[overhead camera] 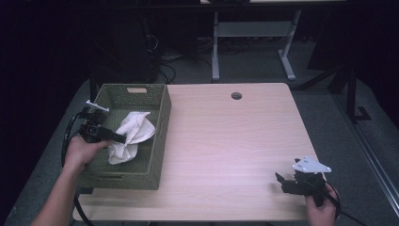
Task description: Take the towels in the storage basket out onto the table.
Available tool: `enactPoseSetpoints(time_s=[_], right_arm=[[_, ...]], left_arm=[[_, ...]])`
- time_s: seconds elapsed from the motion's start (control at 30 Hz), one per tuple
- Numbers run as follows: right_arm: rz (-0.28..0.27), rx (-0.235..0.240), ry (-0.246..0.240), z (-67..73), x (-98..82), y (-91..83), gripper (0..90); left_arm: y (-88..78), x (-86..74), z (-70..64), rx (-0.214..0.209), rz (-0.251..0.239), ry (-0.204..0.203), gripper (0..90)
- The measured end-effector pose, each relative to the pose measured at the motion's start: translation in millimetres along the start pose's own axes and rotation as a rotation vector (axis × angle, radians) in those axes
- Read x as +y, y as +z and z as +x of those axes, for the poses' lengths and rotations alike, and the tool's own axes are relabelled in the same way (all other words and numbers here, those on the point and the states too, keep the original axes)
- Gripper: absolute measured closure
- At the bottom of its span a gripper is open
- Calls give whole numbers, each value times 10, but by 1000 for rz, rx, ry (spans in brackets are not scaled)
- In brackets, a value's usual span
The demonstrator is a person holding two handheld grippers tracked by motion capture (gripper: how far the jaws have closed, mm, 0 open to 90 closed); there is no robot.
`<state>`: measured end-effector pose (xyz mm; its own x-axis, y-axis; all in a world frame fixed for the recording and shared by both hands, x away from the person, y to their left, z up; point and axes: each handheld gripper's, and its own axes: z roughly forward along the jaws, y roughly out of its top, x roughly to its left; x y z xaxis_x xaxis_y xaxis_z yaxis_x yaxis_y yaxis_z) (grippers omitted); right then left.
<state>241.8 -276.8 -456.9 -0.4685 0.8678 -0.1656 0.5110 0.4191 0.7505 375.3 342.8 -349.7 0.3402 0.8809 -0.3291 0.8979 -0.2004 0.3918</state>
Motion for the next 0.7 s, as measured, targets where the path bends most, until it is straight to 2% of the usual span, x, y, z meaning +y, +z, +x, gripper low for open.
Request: enactPoseSetpoints(time_s=[0.1, 0.3, 0.7], right_arm=[[-3, 0, -2, -1, 3, -7, 139], [-2, 1, -3, 0, 4, -5, 139], [-3, -5, -5, -4, 6, -22, 139]], left_arm=[[-31, 9, -13, -14, -14, 5, 696], [-96, 19, -5, -52, -50, -15, 697], [-210, 39, -20, -51, -70, -22, 698]])
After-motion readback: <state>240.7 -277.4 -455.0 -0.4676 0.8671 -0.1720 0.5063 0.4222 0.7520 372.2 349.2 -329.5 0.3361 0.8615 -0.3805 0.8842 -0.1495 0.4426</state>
